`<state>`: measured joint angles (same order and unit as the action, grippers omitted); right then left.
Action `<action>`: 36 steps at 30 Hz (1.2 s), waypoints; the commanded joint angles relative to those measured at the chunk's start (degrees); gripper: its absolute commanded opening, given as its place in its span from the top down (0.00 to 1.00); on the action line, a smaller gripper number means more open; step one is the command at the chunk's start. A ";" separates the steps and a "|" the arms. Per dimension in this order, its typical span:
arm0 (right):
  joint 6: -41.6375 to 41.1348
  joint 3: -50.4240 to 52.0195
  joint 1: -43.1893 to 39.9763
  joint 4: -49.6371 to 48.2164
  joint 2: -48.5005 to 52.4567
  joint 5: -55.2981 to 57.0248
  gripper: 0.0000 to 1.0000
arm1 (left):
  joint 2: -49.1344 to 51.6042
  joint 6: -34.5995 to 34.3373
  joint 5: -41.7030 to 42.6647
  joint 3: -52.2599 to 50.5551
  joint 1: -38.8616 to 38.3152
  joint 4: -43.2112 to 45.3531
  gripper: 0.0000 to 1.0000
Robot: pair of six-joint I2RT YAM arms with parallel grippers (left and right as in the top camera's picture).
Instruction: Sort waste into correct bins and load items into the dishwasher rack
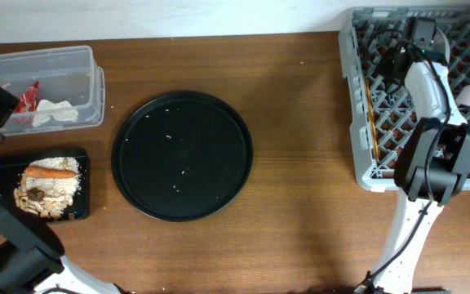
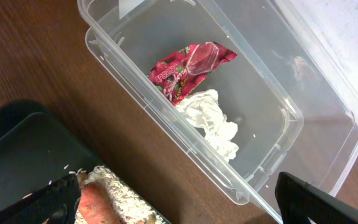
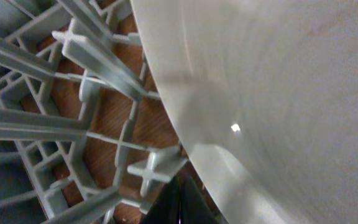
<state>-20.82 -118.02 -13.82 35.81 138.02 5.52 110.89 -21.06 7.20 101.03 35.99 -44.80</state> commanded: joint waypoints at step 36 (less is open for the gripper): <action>2.47 -10.60 17.86 61.48 -56.92 -8.41 0.02 | -0.70 -0.13 0.00 0.26 0.20 0.11 0.01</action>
<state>-18.96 -136.77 0.03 96.71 87.07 -4.14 110.89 -21.06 7.20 101.03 35.99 -44.80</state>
